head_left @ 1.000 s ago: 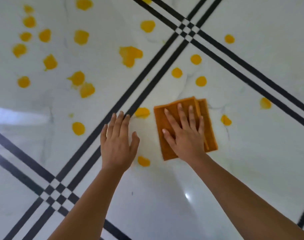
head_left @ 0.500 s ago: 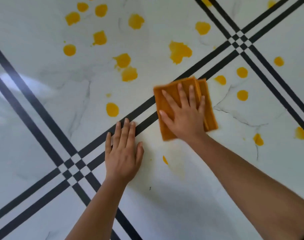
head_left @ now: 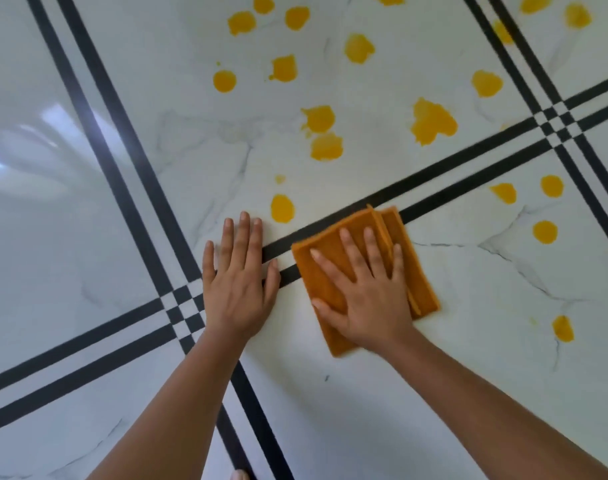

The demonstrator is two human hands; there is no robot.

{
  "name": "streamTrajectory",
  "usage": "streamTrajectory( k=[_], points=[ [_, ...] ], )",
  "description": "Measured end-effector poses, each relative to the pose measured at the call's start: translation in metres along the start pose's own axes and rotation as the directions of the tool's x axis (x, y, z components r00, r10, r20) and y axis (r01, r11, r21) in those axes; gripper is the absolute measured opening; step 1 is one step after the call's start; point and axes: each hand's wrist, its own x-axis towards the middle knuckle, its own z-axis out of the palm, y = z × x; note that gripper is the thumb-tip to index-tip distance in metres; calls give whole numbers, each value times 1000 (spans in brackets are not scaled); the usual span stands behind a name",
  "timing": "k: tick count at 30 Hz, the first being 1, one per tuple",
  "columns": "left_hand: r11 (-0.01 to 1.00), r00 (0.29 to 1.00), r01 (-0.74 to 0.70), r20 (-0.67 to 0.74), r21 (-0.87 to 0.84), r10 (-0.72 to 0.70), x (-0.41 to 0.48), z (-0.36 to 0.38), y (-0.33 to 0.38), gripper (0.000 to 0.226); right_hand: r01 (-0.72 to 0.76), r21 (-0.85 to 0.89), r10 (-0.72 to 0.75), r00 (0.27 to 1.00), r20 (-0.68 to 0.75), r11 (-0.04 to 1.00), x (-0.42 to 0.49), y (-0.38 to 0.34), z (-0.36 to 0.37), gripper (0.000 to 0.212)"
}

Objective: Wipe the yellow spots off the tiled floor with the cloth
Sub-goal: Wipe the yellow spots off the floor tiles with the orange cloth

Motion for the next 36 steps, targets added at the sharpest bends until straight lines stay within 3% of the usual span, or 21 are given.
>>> streamTrajectory(
  k=[2,6,12,14,17,20,22,26,28,30,32,34,36],
  points=[
    [999,999,38,-2,10,-38,6,-4,-10,63,40,-3,-40,999,3,999,5,4,0,67],
    [995,995,96,-7,0,-96,12,-11,-26,65,-68,22,68,998,-11,997,91,-41,-7,65],
    [989,989,145,28,-8,-145,1,-14,-44,65,185,22,-185,983,16,983,26,-31,1,62],
    [991,991,130,35,-6,-130,-1,-14,-47,65,144,-3,-144,989,-24,990,68,-36,-2,62],
    [991,991,135,25,-13,-135,0,-13,-50,65,75,6,-75,996,40,997,127,-65,-11,62],
    [990,990,142,11,-25,-142,0,-14,-49,65,209,3,-209,978,-11,978,70,-52,0,62],
    [992,992,122,34,-25,-121,-1,-14,-45,66,270,-4,-270,962,43,963,27,-28,3,63],
    [994,993,103,52,-26,-102,0,-12,-35,67,114,-12,-114,993,5,993,105,-44,-7,63],
    [993,991,119,59,-26,-118,1,-11,-33,67,117,-3,-117,993,33,993,114,-57,-10,63],
    [991,991,129,44,-24,-128,-2,-12,-31,67,211,5,-211,977,3,977,69,-42,-1,62],
    [996,994,90,71,-27,-88,-6,-12,-25,67,281,3,-280,958,59,960,3,-8,2,61],
    [998,995,56,89,-36,-53,-11,-10,-17,67,227,-17,-225,973,58,974,2,18,4,61],
    [998,996,41,85,-48,-37,-12,-6,-5,67,-6,-2,6,1000,27,1000,45,17,-2,63]
  ],
)
